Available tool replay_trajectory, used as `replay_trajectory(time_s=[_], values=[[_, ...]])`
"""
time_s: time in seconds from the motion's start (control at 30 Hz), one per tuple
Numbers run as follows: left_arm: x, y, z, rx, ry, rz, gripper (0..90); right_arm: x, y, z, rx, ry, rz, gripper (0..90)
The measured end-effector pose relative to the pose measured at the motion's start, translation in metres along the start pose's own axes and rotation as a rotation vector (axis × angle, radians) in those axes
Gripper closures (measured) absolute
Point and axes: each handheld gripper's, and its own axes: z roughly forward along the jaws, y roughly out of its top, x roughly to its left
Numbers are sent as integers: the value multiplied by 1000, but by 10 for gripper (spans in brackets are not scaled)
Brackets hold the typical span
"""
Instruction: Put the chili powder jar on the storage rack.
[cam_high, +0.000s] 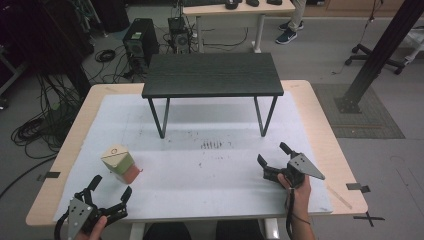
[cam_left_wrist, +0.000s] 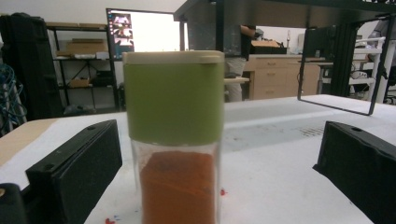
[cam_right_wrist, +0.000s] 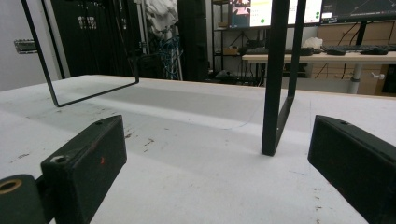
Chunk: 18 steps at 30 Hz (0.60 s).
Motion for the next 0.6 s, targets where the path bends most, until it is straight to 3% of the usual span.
replay_trajectory(time_s=[0.6], values=[[17, -9, 14, 19, -17, -3, 2, 0, 0, 0, -1, -1, 2, 43]])
